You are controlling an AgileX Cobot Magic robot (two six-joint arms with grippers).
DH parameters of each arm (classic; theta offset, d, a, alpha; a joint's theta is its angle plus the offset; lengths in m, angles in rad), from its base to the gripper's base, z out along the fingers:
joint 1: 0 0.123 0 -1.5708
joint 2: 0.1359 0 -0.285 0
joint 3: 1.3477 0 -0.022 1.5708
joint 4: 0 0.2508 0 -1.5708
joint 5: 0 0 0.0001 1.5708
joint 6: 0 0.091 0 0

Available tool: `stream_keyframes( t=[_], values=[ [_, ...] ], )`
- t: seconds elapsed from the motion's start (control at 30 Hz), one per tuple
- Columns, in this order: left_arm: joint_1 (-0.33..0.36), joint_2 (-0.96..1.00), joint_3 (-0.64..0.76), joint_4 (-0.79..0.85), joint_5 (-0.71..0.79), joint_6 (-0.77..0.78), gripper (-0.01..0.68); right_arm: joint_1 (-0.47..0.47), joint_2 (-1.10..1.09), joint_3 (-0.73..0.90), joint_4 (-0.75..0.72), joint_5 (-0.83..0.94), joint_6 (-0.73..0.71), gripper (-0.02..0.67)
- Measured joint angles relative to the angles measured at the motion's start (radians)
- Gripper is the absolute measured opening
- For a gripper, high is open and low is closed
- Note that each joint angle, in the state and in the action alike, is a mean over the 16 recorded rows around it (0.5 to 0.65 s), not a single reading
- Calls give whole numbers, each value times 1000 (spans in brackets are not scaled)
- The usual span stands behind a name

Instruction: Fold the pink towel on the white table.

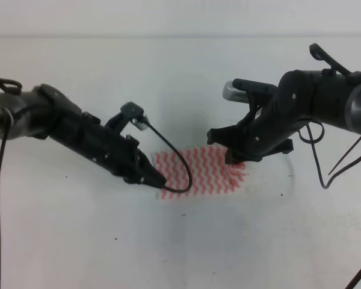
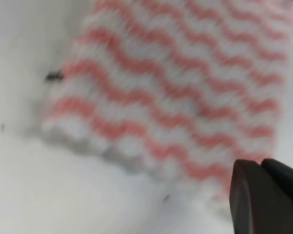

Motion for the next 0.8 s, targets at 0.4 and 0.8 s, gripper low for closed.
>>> stream_keyframes(
  t=[0.4, 0.8],
  values=[
    [18, 31, -22, -85, -24, 31, -5, 0, -2, -1, 21, -3, -12, -16],
    [18, 95, -22, -125, -44, 36, -5, 16, -6, -16, 38, -6, -16, -16]
  ],
)
